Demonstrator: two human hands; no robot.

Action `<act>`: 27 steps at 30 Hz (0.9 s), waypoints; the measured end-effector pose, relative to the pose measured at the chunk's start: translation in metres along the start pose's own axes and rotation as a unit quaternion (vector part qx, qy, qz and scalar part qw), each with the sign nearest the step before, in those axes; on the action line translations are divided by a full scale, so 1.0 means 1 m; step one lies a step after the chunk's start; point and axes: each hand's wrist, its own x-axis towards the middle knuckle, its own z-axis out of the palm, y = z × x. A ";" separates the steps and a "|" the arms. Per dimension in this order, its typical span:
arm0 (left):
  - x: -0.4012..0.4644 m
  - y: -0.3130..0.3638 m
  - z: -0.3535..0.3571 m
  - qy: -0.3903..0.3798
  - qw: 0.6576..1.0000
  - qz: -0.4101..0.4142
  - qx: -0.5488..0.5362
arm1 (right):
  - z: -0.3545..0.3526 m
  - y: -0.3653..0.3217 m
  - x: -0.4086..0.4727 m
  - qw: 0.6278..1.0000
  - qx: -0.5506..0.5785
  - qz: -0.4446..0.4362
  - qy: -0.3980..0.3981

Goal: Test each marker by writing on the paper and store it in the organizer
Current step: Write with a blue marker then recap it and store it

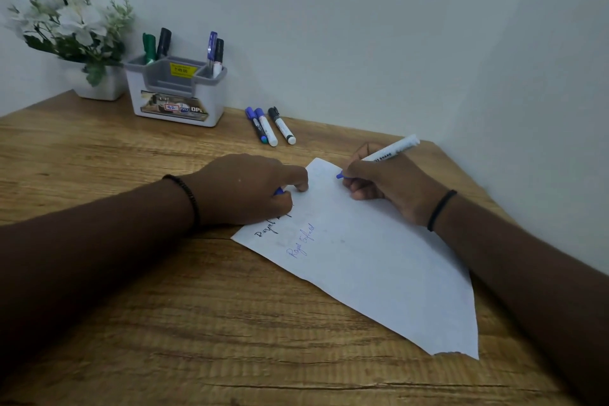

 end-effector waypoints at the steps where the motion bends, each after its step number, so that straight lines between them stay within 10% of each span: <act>1: 0.000 0.000 0.000 0.002 1.000 0.000 0.000 | 0.000 0.000 0.001 1.000 -0.013 0.000 -0.002; 27: 0.001 -0.004 0.003 -0.001 1.000 -0.003 0.005 | 0.004 -0.001 0.006 0.997 -0.074 -0.009 0.019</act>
